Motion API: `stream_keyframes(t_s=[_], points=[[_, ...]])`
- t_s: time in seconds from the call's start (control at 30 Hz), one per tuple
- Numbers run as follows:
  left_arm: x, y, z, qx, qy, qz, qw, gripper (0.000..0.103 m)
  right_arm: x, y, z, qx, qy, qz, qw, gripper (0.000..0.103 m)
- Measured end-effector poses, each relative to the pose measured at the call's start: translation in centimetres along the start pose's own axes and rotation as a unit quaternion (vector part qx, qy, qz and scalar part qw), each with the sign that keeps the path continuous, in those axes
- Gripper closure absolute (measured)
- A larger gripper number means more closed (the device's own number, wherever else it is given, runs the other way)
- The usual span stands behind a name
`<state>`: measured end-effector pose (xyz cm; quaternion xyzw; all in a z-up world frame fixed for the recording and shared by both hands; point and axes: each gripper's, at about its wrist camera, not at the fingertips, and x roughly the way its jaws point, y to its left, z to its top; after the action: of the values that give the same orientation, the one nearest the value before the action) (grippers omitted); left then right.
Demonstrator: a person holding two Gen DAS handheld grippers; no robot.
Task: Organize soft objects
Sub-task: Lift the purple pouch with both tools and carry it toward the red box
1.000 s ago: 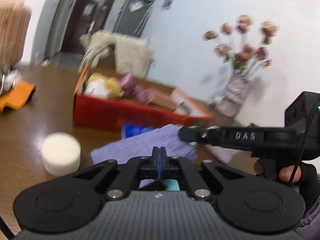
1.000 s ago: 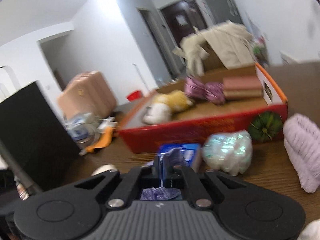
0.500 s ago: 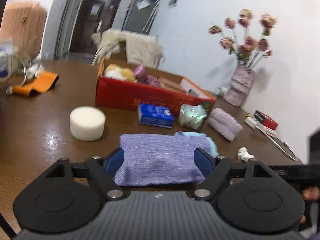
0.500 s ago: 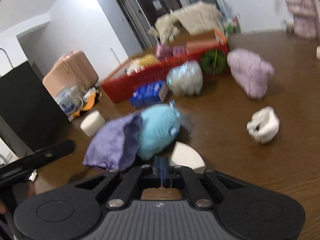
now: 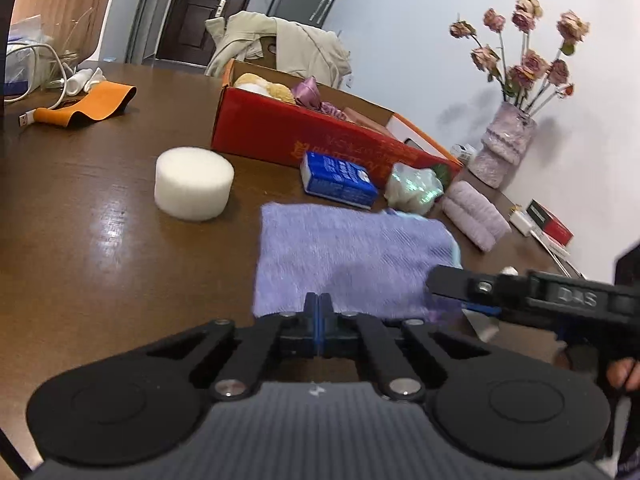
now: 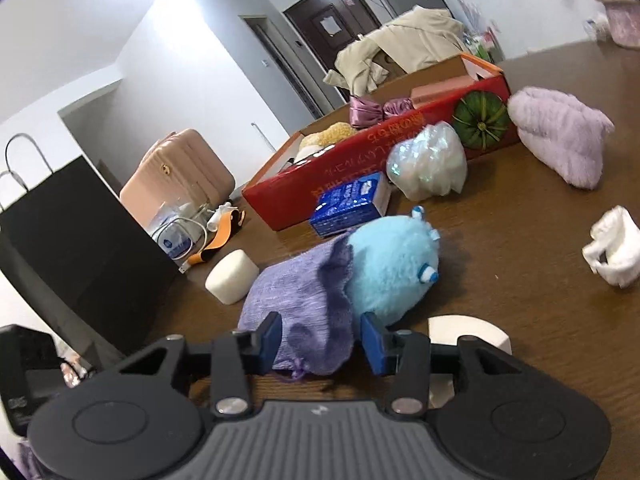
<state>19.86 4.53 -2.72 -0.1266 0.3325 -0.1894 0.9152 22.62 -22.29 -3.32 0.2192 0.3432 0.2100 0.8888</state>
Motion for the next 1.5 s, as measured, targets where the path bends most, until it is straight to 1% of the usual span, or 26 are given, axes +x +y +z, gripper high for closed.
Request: stream_keyframes(t_s=[0.03,0.07,0.17,0.23,0.3,0.33,0.37,0.4,0.47,0.53,0.57,0.63,0.67,0.77,0.83,0.9,0.93,1.0,1.03,1.13,1.17,1.23,1.27,1.3,1.4,1.5], points=[[-0.6,-0.3,-0.2,0.005,-0.001,-0.012,0.9999,0.102,0.1,0.1,-0.1,-0.005,0.011,0.005,1.000,0.078],[-1.2,-0.7,-0.5,0.011,-0.004,-0.022,0.9997,0.102,0.1,0.1,-0.3,-0.005,0.017,0.007,1.000,0.094],[-2.8,-1.5,-1.1,0.037,-0.020,-0.039,0.9983,0.100,-0.3,-0.1,-0.9,0.001,0.026,0.015,1.000,0.100],[-3.4,-1.5,-1.0,0.040,-0.041,-0.031,0.9979,0.096,-0.9,-0.1,-0.9,0.000,0.035,0.023,0.999,0.101],[-3.1,-1.0,-0.5,0.033,-0.042,-0.015,0.9985,0.077,-1.8,-0.3,-0.8,-0.006,0.053,0.014,0.998,0.101],[-2.8,-0.8,-0.3,0.029,-0.039,-0.005,0.9988,0.054,-2.1,-0.4,-0.7,-0.016,0.066,0.012,0.998,0.101],[-2.3,-0.7,-0.2,0.026,-0.036,0.003,0.9990,0.045,-2.4,-0.6,-0.7,-0.027,0.078,0.008,0.997,0.101],[-1.8,-0.7,-0.1,0.026,-0.030,0.004,0.9992,0.045,-2.9,-0.9,-0.7,-0.029,0.081,-0.001,0.996,0.101],[-0.7,-0.8,-0.1,0.027,-0.013,-0.017,0.9994,0.040,-3.5,-1.8,-0.7,-0.031,0.084,-0.021,0.996,0.100],[0.4,-1.3,-0.3,0.026,0.003,-0.034,0.9991,0.042,-3.9,-2.2,-0.6,-0.033,0.081,-0.031,0.996,0.100],[0.7,-1.5,-0.3,0.025,0.009,-0.040,0.9989,0.046,-3.9,-2.2,-0.6,-0.035,0.081,-0.032,0.996,0.100],[0.9,-1.9,-0.3,0.025,0.010,-0.062,0.9977,0.073,-3.8,-1.6,-0.8,-0.051,0.080,-0.038,0.995,0.099],[1.0,-2.1,-0.5,0.026,0.012,-0.071,0.9971,0.096,-3.6,-1.5,-0.9,-0.056,0.082,-0.038,0.994,0.098],[0.5,-2.4,-0.8,0.030,0.016,-0.073,0.9967,0.098,-4.1,-1.1,-0.6,-0.069,0.069,-0.048,0.994,0.091],[-0.3,-2.2,-1.0,0.028,0.014,-0.071,0.9970,0.098,-4.7,-0.8,-0.2,-0.076,0.046,-0.043,0.995,0.087],[-1.0,-1.9,-1.2,0.027,0.020,-0.065,0.9973,0.098,-5.2,-0.6,0.1,-0.075,0.018,-0.040,0.996,0.074],[-1.4,-1.6,-1.4,0.026,0.022,-0.062,0.9975,0.098,-5.1,-0.4,0.1,-0.077,0.006,-0.033,0.996,0.070],[-1.9,-0.9,-1.5,0.023,0.026,-0.058,0.9977,0.098,-4.0,-0.1,0.0,-0.077,0.008,-0.020,0.997,0.053],[-2.1,-0.7,-1.6,0.022,0.027,-0.052,0.9980,0.098,-3.2,0.1,-0.1,-0.078,0.017,-0.016,0.997,0.053],[-2.5,-0.3,-1.7,0.022,0.025,-0.046,0.9984,0.098,-0.9,0.7,-1.0,-0.069,0.043,-0.012,0.997,0.057],[-2.5,-0.1,-1.8,0.019,0.026,-0.045,0.9984,0.098,-0.8,0.9,-1.2,-0.068,0.040,-0.010,0.997,0.066],[-2.4,0.4,-1.9,0.009,0.029,-0.048,0.9984,0.097,-0.8,1.3,-1.5,-0.077,0.036,-0.011,0.996,0.077],[-2.4,0.4,-1.9,0.006,0.027,-0.049,0.9984,0.097,-0.9,1.6,-1.6,-0.087,0.029,-0.019,0.996,0.087],[-2.5,0.4,-1.8,0.008,0.024,-0.049,0.9985,0.097,-1.1,1.9,-1.8,-0.101,0.021,-0.035,0.994,0.092],[-2.4,-0.4,-1.5,0.016,0.017,-0.054,0.9983,0.097,-1.6,2.7,-2.1,-0.132,0.012,-0.054,0.990,0.098],[-1.9,-1.3,-0.9,0.019,0.015,-0.069,0.9973,0.097,-2.2,2.9,-1.9,-0.141,0.006,-0.050,0.989,0.099]])
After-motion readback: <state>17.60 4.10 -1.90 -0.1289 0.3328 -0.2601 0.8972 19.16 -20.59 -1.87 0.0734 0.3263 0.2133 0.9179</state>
